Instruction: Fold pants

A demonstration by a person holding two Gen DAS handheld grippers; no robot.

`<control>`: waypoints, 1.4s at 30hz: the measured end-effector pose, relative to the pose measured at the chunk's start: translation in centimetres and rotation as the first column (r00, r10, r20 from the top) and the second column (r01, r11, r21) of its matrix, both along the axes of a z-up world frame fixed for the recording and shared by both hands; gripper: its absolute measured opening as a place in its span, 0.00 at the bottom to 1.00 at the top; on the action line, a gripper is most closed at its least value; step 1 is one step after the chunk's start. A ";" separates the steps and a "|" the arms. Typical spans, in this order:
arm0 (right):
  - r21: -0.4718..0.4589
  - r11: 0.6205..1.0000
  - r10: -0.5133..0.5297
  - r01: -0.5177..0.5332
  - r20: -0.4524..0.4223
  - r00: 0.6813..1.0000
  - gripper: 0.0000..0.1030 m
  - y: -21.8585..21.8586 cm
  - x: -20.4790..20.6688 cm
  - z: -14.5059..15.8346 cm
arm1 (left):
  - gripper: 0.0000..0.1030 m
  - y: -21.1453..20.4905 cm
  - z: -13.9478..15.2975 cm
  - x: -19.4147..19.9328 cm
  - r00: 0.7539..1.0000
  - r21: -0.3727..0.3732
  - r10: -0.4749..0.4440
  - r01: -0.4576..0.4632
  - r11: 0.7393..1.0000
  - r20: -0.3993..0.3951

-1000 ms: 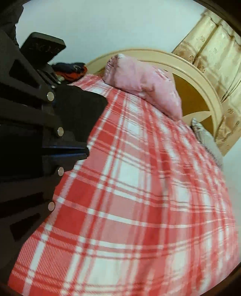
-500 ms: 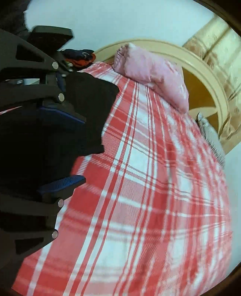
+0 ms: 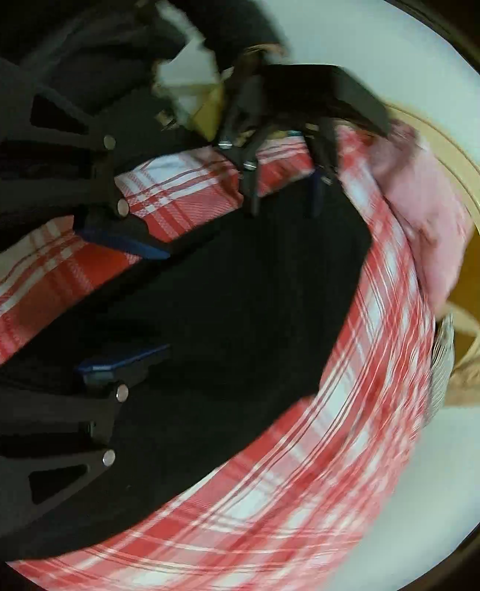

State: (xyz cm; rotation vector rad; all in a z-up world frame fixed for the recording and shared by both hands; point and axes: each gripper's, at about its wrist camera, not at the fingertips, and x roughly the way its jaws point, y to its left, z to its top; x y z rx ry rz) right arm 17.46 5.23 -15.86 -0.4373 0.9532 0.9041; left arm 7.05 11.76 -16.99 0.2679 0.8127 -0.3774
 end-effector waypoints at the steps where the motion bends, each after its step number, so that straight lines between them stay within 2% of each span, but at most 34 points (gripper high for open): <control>1: -0.042 0.999 -0.006 0.007 0.040 0.999 0.30 0.6 -0.1 -0.6 | 0.78 0.3 -0.1 0.1 1.000 -0.017 0.000 0.000 1.000 -0.002; 2: -0.077 0.997 -0.014 0.020 0.079 0.997 0.25 1.0 -0.1 -1.2 | 0.78 0.6 -0.1 0.3 1.000 -0.034 -0.002 0.002 0.999 -0.001; 3: -0.077 0.997 -0.022 0.029 0.094 0.995 0.13 0.9 0.0 -1.3 | 0.78 1.1 -0.2 0.5 1.000 -0.052 -0.008 0.007 0.999 -0.004; 5: -0.037 0.999 -0.026 0.028 0.052 0.998 0.03 0.2 0.3 -0.8 | 0.78 1.7 -0.1 0.7 1.000 -0.050 -0.013 0.013 0.999 -0.007; 7: -0.004 1.000 0.002 -0.001 0.044 0.999 0.03 -0.4 -0.2 0.3 | 0.78 2.5 0.0 1.0 1.000 -0.052 -0.010 0.010 0.999 -0.014; 9: -0.042 0.998 0.048 -0.045 0.076 0.996 0.03 -0.5 -1.7 0.7 | 0.78 3.2 0.1 1.1 0.999 -0.079 -0.020 0.018 0.997 -0.029; 12: -0.130 0.991 0.056 -0.043 0.093 0.994 0.03 0.1 -2.1 -1.5 | 0.77 3.5 0.1 1.0 0.998 -0.103 -0.041 0.037 0.994 -0.037; 14: -0.081 0.996 0.050 -0.043 0.083 0.995 0.04 -0.4 -1.8 -1.9 | 0.77 3.5 0.4 0.9 0.998 -0.136 -0.041 0.035 0.990 -0.042; 17: -0.010 1.000 0.020 -0.020 -0.005 1.000 0.09 -1.7 -0.7 -1.3 | 0.77 3.1 1.7 0.5 0.999 -0.169 -0.036 0.031 0.985 -0.028; 19: 0.012 1.000 0.003 -0.003 -0.023 1.000 0.37 -2.7 -0.4 -0.6 | 0.77 2.5 2.9 0.2 0.998 -0.169 -0.056 0.057 0.984 0.009; 20: 0.015 1.000 -0.010 0.010 -0.013 1.000 0.41 -3.4 -0.4 -0.1 | 0.77 1.9 3.5 0.1 0.997 -0.171 -0.067 0.071 0.983 0.027; 23: 0.053 0.994 -0.100 0.098 0.033 0.994 0.42 -7.0 -0.1 1.8 | 0.77 -0.8 4.4 1.2 0.992 -0.205 -0.118 0.123 0.971 0.038; 26: 0.088 0.964 -0.257 0.251 0.069 0.964 0.42 -12.0 1.1 3.5 | 0.77 -4.5 4.4 2.1 0.978 -0.199 -0.206 0.210 0.957 0.043; 27: 0.107 0.945 -0.317 0.309 0.073 0.946 0.42 -14.0 1.3 4.2 | 0.77 -6.1 4.2 2.4 0.970 -0.188 -0.241 0.244 0.951 0.040; 30: 0.119 0.862 -0.503 0.492 0.092 0.859 0.42 -21.2 1.6 5.8 | 0.77 -9.6 3.5 3.1 0.946 -0.167 -0.322 0.322 0.932 0.024; 33: 0.094 0.739 -0.673 0.667 0.128 0.728 0.42 -29.4 1.4 6.8 | 0.77 -12.2 2.6 3.2 0.929 -0.134 -0.369 0.367 0.921 0.010; 36: 0.088 0.557 -0.830 0.826 0.102 0.549 0.42 -38.6 0.6 7.2 | 0.77 -13.1 2.0 3.6 0.926 -0.129 -0.376 0.372 0.919 -0.007; 37: 0.089 0.514 -0.857 0.853 0.100 0.505 0.42 -40.6 0.2 7.4 | 0.77 -13.2 1.8 3.8 0.926 -0.139 -0.376 0.370 0.918 -0.018; 38: 0.076 0.454 -0.888 0.888 0.113 0.445 0.42 -43.2 -0.1 7.3 | 0.77 -13.3 1.5 4.0 0.926 -0.154 -0.376 0.366 0.918 -0.040; 40: 0.054 0.396 -0.915 0.917 0.115 0.388 0.42 -45.8 -0.3 6.9 | 0.77 -13.8 0.8 4.1 0.926 -0.152 -0.373 0.361 0.920 -0.063; 42: 0.061 0.354 -0.934 0.933 0.070 0.350 0.42 -48.2 -0.7 6.4 | 0.81 -14.0 0.9 3.7 0.924 -0.137 -0.378 0.368 0.920 -0.054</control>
